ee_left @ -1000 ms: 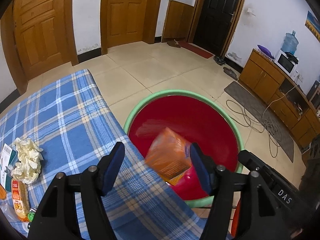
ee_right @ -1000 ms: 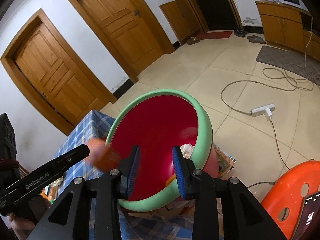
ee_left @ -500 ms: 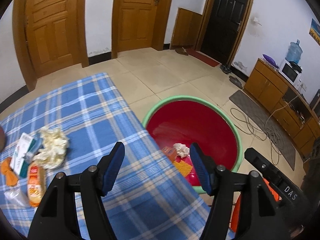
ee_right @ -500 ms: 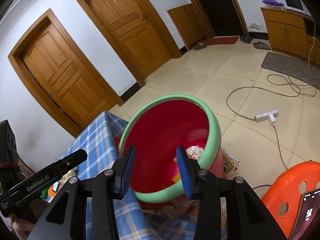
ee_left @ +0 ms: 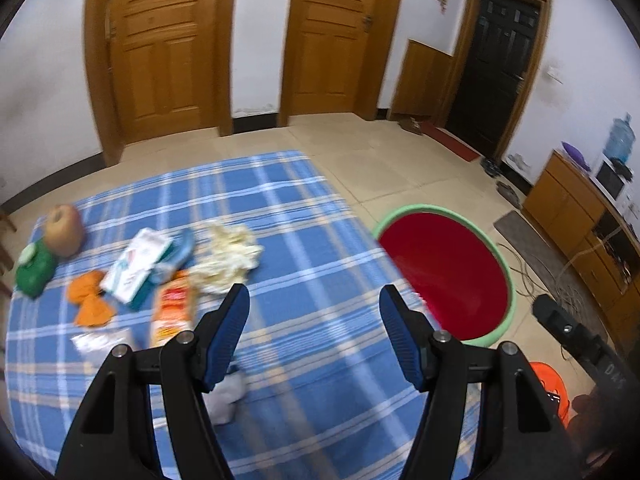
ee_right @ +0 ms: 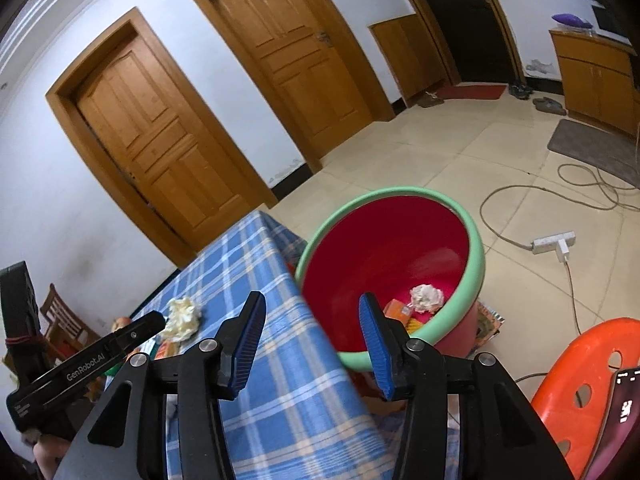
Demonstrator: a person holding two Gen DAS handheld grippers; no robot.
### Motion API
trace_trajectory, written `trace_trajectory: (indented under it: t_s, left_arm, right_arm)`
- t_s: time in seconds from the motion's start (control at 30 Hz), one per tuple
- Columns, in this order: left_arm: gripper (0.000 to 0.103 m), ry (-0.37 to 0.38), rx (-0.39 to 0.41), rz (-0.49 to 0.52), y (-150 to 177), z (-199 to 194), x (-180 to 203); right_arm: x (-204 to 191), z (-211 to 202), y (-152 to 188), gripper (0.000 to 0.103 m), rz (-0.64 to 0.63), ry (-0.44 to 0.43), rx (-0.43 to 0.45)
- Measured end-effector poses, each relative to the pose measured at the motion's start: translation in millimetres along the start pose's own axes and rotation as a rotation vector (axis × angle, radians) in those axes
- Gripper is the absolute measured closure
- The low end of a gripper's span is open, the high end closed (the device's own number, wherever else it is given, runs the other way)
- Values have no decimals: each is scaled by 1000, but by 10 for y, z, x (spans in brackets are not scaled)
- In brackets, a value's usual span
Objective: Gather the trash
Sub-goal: 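Move both tools back over the table toward the white plastic bag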
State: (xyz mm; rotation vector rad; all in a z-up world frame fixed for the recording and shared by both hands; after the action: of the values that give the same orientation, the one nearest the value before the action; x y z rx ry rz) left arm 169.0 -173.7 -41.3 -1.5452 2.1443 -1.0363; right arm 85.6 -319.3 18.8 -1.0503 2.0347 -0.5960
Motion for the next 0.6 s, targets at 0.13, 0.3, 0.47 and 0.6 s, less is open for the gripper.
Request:
trace_trajectory:
  t_s: [0.13, 0.3, 0.47, 0.6]
  left_arm:
    - [36, -51, 19, -39, 57, -166, -344]
    - [36, -128, 25, -98, 141, -322, -798]
    - [32, -193, 19, -152, 241, -395, -1194]
    - [27, -236, 7, -183, 329, -391, -1469]
  right_arm:
    - [-159, -30, 67, 50, -22, -15, -4]
    - [-371, -13, 196, 49, -53, -32, -26]
    - [-542, 10, 288, 46, -88, -41, -45]
    - [-605, 40, 363, 35, -99, -40, -54]
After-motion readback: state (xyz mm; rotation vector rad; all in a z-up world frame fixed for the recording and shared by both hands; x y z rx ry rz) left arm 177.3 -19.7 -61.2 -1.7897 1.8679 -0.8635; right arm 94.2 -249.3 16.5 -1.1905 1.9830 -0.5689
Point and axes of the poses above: each gripper's, at about its wrist camera, not at the fingertips, and z roughly the way its jaws point, x to its right, y to its underside, the point moved 8 cm from there along z, roughly the way its jaws point, and after that the axes turned 2 degrees about y, right-handed, at the moved point
